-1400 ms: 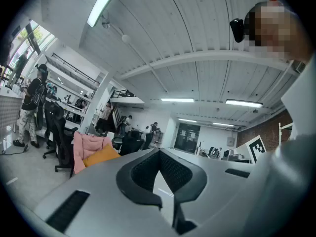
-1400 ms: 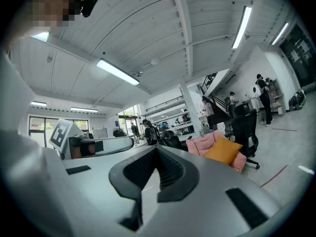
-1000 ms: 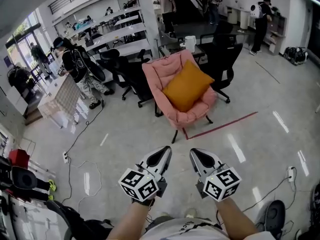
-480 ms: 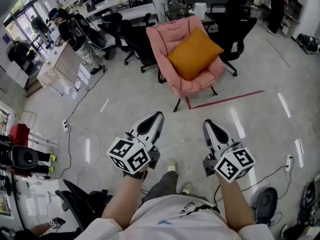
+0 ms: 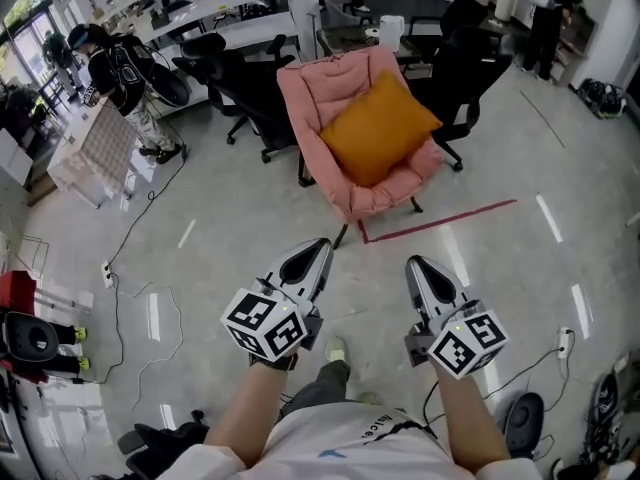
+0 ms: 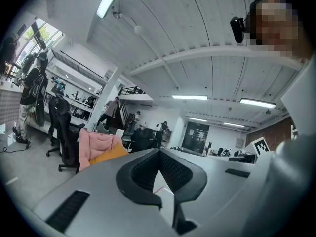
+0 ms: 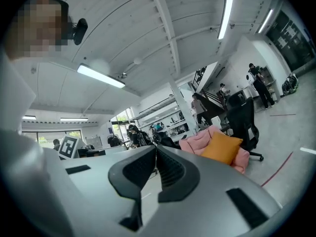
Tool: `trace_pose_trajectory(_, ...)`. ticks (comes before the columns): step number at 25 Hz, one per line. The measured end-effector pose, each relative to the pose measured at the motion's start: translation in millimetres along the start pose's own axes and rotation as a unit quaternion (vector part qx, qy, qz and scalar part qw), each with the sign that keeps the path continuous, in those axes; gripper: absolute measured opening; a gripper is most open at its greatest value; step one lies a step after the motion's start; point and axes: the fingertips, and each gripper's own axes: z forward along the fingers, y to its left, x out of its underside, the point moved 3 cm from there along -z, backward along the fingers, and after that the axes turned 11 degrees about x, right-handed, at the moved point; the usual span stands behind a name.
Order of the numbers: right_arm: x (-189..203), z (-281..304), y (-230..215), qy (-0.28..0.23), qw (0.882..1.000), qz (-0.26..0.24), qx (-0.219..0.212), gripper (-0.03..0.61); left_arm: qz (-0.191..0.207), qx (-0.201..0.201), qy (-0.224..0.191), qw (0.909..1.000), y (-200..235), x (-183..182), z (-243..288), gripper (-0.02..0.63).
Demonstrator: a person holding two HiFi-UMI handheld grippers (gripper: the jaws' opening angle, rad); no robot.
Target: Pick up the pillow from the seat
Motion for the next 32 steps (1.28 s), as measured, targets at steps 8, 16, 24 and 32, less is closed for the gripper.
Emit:
trace_pose_trajectory(8, -9, 107, -3, 0.006, 1.0, -0.008, 0.026, 0.017, -0.008, 0.029, 0.024, 0.9993, 106, -17, 50, 0.011)
trace_pose_trajectory(16, -28, 166, -23, -0.006, 1.0, -0.004, 0.03, 0.018, 0.006, 0.063, 0.034, 0.9974, 151, -32, 99, 0.011)
trace_pose_trajectory(24, -29, 238, -97, 0.0, 0.999, 0.034, 0.036, 0.02, 0.016, 0.061, 0.07, 0.9955, 207, -18, 184, 0.012)
trace_pose_trajectory(32, -29, 353, -216, 0.036, 0.995, 0.073, 0.055, 0.055, 0.01, 0.021, 0.136, 0.9904, 305, 8, 309, 0.019)
